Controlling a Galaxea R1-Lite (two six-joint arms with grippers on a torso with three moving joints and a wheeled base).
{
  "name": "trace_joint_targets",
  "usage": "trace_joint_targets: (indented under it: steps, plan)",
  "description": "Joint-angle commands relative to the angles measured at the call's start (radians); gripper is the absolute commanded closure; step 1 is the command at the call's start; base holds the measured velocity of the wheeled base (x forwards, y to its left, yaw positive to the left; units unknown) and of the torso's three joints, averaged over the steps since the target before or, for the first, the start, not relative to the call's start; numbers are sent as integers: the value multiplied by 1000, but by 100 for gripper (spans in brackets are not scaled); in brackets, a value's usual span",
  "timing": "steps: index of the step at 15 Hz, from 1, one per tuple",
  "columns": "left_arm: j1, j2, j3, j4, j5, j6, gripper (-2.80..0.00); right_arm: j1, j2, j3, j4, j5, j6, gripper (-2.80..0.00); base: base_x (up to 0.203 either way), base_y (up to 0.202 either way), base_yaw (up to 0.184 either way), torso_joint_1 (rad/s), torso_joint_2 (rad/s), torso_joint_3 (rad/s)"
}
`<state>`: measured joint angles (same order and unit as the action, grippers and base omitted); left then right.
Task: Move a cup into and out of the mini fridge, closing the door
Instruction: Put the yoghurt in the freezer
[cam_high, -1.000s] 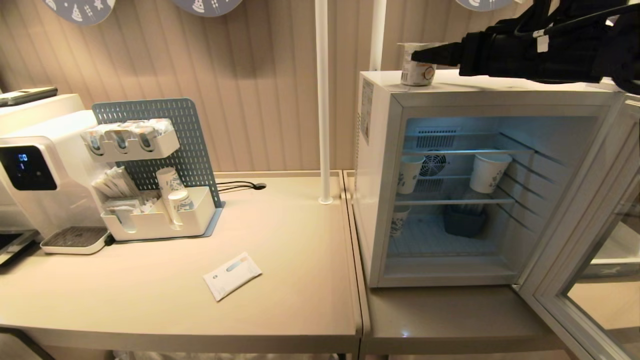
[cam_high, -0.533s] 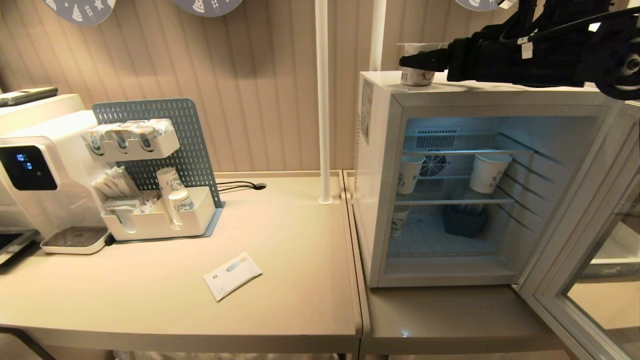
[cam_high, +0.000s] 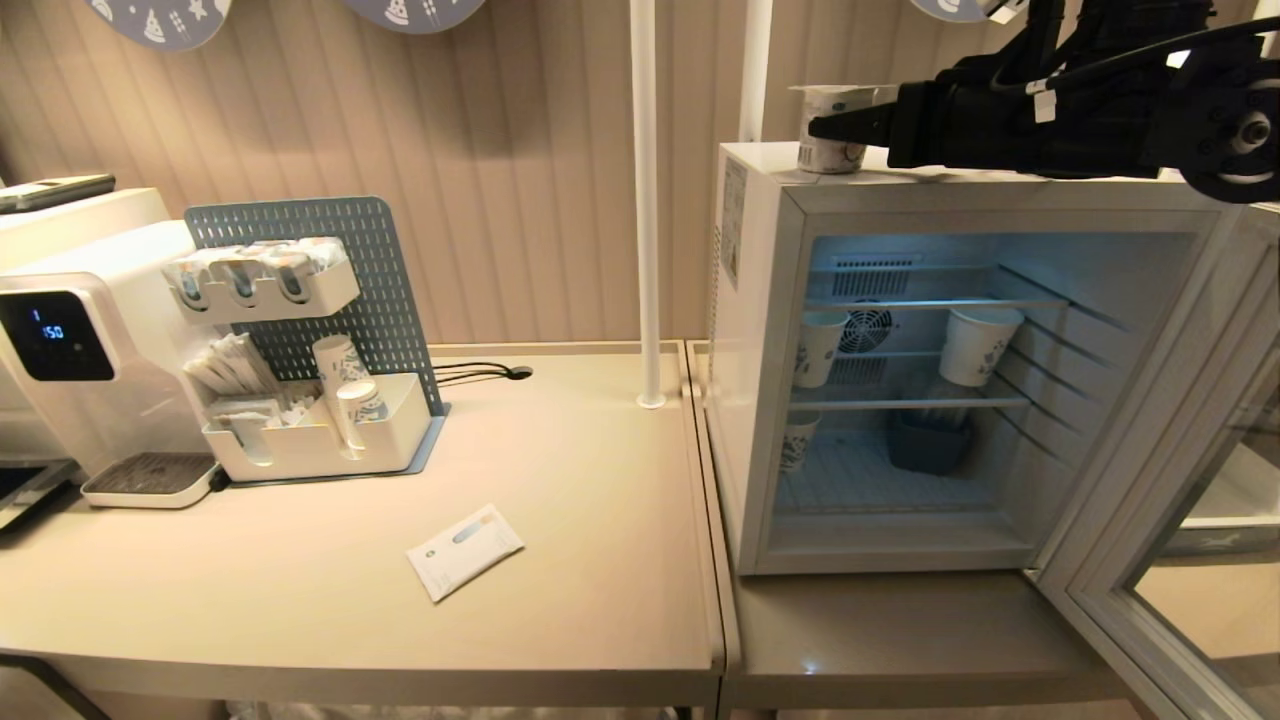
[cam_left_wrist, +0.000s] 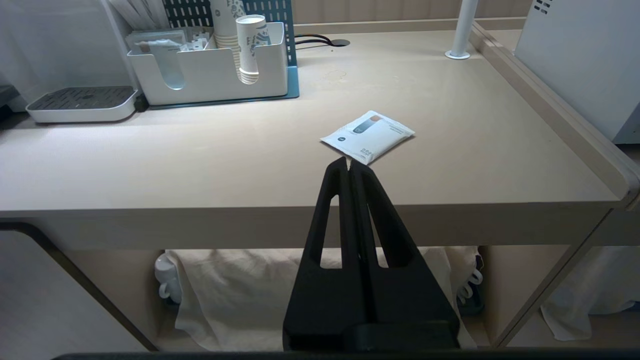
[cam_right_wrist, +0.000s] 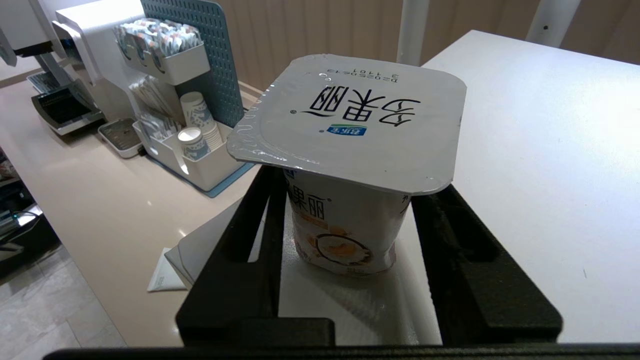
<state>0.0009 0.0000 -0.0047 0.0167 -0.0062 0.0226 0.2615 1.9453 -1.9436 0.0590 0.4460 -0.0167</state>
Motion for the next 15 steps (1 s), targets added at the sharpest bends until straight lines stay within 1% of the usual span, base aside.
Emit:
trace_joint_targets:
  steps: [1, 7, 11, 14, 15]
  plan:
    - [1, 2, 0, 0, 0, 0, 0, 1, -7, 0, 3, 3, 0, 0, 0, 0, 0, 0, 0, 0]
    - [-1, 2, 0, 0, 0, 3, 0, -11, -48, 7, 33, -2, -2, 0, 0, 0, 0, 0, 0, 0]
    - [-1, 2, 0, 2, 0, 9, 0, -65, -119, 32, 43, -3, -5, 0, 0, 0, 0, 0, 0, 0]
    - [0, 2, 0, 1, 0, 7, 0, -118, -236, 105, 56, -8, -3, 0, 0, 0, 0, 0, 0, 0]
    - [1, 2, 0, 2, 0, 7, 0, -139, -289, 144, 57, -24, -1, 0, 0, 0, 0, 0, 0, 0]
